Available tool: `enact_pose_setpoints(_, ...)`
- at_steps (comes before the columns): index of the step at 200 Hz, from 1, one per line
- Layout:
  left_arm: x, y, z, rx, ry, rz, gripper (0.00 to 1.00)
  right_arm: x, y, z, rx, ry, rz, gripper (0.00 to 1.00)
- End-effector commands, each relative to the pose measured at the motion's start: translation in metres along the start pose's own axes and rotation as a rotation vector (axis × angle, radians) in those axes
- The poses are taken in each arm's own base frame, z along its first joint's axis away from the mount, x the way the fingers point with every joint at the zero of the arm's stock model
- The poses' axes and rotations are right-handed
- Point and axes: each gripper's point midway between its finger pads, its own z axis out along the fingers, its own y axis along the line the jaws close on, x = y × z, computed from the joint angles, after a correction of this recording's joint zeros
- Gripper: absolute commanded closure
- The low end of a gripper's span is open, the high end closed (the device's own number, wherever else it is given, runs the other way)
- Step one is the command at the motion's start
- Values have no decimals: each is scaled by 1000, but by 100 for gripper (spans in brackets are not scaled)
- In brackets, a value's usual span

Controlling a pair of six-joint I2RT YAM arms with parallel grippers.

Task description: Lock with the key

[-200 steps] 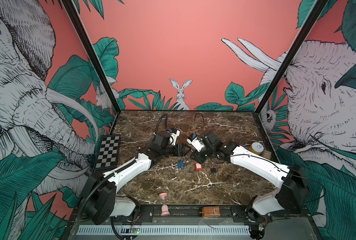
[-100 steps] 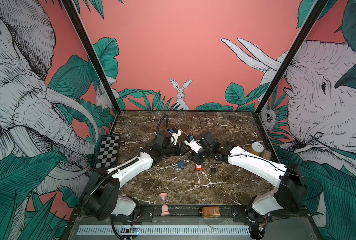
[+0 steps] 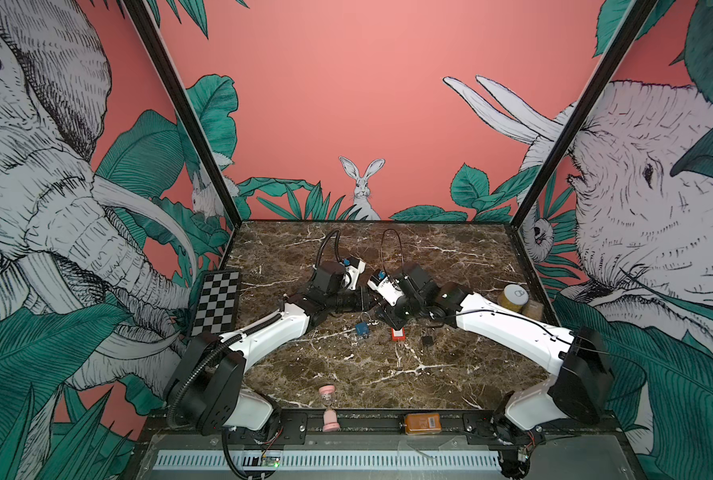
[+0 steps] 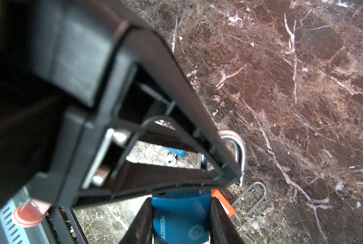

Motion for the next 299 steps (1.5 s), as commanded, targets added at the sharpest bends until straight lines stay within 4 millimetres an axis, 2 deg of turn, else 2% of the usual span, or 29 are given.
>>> enact_pose_setpoints(1,-9,-14,0,45,-18,15,79,-26,3,-8,6,-84,-27,68)
enact_pose_setpoints(45,-5,-10,3,41,-15,3,100,-28,-1,-8,29,-102,-26,68)
enact_pose_setpoints(65,-5,-8,4,35,-18,-9,100,-28,-5,-6,51,-108,-17,67)
enact_pose_setpoints(80,-8,-9,3,41,-38,-16,100,-32,-8,-7,57,-138,13,58)
enact_pose_setpoints(91,-12,-8,0,36,-75,-38,100,-38,-12,-10,44,-186,53,45)
enact_pose_setpoints(102,-22,-11,-6,50,-146,-56,100,-46,-15,-16,14,-247,100,36)
enact_pose_setpoints(121,-43,-18,-22,63,-276,-87,100,-63,-19,-34,-74,-375,171,32)
enact_pose_setpoints(148,-73,-35,-55,100,-465,-179,100,-85,-42,-67,-140,-587,254,38)
enact_pose_setpoints(173,-92,-55,-72,125,-498,-257,100,-95,-63,-95,-45,-700,188,42)
enact_pose_setpoints(189,-98,-63,-74,114,-461,-301,100,-101,-63,-108,-13,-714,116,43)
enact_pose_setpoints(214,-115,-83,-78,292,-471,-400,100,-109,-47,-127,-38,-760,-31,42)
enact_pose_setpoints(233,-129,-94,-78,413,-461,-445,100,-114,-47,-131,-34,-751,-67,43)
enact_pose_setpoints(259,-134,-104,-76,464,-430,-454,100,-122,-45,-135,-66,-781,-85,43)
enact_pose_setpoints(299,-134,-108,-87,454,-459,-431,100,-122,-50,-120,-75,-750,-74,45)
